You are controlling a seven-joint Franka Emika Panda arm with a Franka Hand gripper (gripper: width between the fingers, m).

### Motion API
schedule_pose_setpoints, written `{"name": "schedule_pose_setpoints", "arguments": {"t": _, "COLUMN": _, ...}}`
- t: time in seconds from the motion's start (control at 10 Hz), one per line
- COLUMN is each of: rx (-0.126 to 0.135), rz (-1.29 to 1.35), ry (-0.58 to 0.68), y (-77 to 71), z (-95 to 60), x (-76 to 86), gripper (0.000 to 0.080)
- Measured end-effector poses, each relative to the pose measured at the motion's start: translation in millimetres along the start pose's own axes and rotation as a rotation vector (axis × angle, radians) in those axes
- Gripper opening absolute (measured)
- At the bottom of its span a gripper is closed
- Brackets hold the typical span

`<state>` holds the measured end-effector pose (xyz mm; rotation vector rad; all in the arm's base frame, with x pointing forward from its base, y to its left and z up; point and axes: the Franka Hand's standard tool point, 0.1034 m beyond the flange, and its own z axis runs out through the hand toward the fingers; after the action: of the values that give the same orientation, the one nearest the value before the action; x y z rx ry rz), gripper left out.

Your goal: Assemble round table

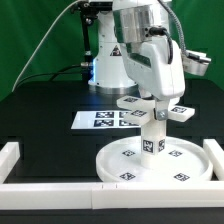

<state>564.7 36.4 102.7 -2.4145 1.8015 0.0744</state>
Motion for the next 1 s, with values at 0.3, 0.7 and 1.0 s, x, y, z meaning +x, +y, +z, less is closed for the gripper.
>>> {"name": "schedule_pose_setpoints", "arguments": {"t": 0.3, "rx": -0.014, "rz": -0.406, "ry": -0.032, "y": -8.2, "z": -24.6, "x": -10.0, "gripper": 0.0648}}
{"name": "schedule_pose_setpoints", "arguments": {"t": 0.7, "rx": -0.008, "rz": -0.725, "ry": -0.035, "y": -9.1, "z": -24.8, "x": -10.9, "gripper": 0.0649}}
{"name": "schedule_pose_setpoints", "arguments": {"t": 1.0, "rx": -0.026, "rz": -1.188, "ry": -0.02, "y": -9.9, "z": -25.9, "x": -9.9, "gripper": 0.0649}}
